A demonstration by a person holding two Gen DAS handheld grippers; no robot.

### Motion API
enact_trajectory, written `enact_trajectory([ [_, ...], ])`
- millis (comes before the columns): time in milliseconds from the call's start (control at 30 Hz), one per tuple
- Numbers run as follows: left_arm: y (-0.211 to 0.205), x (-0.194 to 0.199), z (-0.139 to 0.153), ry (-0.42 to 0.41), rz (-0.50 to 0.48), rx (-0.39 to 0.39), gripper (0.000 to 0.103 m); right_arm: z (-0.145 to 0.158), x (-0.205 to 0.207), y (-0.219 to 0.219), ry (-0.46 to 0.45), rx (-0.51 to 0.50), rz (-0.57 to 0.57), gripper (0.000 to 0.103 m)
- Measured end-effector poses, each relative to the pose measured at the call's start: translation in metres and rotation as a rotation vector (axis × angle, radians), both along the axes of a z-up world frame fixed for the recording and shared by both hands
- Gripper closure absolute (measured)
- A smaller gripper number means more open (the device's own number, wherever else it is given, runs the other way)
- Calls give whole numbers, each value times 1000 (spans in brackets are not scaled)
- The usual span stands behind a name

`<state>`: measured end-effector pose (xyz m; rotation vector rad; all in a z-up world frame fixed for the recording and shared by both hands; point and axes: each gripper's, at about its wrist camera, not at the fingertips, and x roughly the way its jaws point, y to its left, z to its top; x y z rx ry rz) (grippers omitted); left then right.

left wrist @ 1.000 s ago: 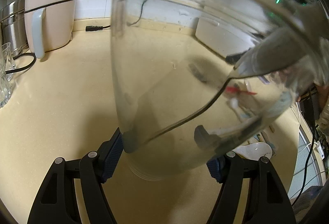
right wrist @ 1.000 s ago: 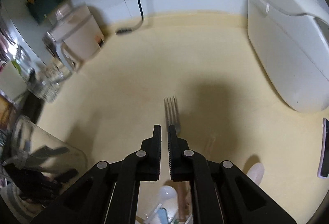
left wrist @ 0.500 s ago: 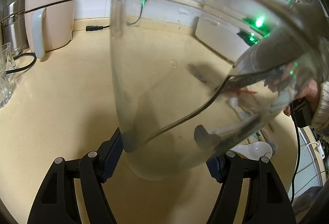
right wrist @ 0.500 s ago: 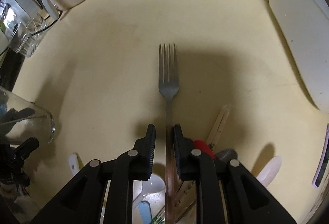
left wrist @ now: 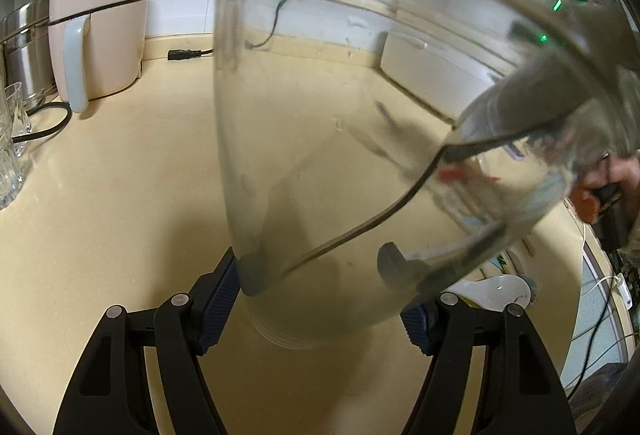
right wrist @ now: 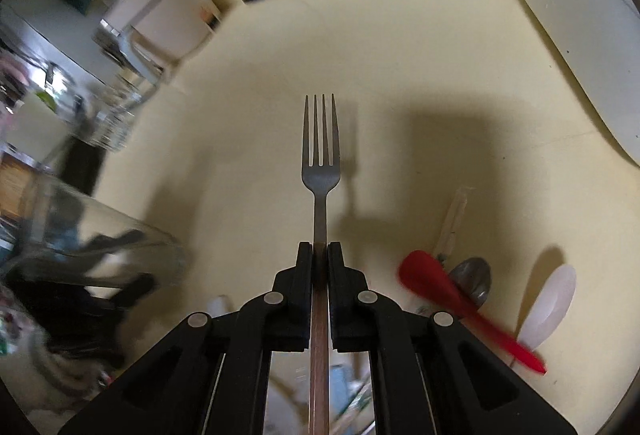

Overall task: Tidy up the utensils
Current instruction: 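Grasp the steel fork from the utensil holder with the right tool, then lower the fork into the jar held by the left tool and release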

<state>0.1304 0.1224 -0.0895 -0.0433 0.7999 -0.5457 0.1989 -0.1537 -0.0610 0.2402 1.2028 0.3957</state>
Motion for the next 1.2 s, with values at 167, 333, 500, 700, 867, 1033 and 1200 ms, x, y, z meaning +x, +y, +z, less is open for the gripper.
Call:
enact_trajectory([
  [167,0,0,0,0,1,2,29,49,-18,14,-76,131,35,96],
  [333,0,0,0,-1,0,4,29,107,-35,40,-204,191,109,96],
  [500,1,1,0,-1,0,4,29,135,-29,68,-316,282,140,96],
  [700,1,1,0,-1,0,5,29,137,-7,117,-378,359,184,96],
  [867,3,0,0,-2,-2,7,29,128,5,154,-401,376,236,96],
  [1033,3,0,-1,-2,-5,8,29,107,11,172,-396,317,251,96],
  [1200,3,0,0,-6,-22,18,29,99,4,174,-428,275,237,96],
])
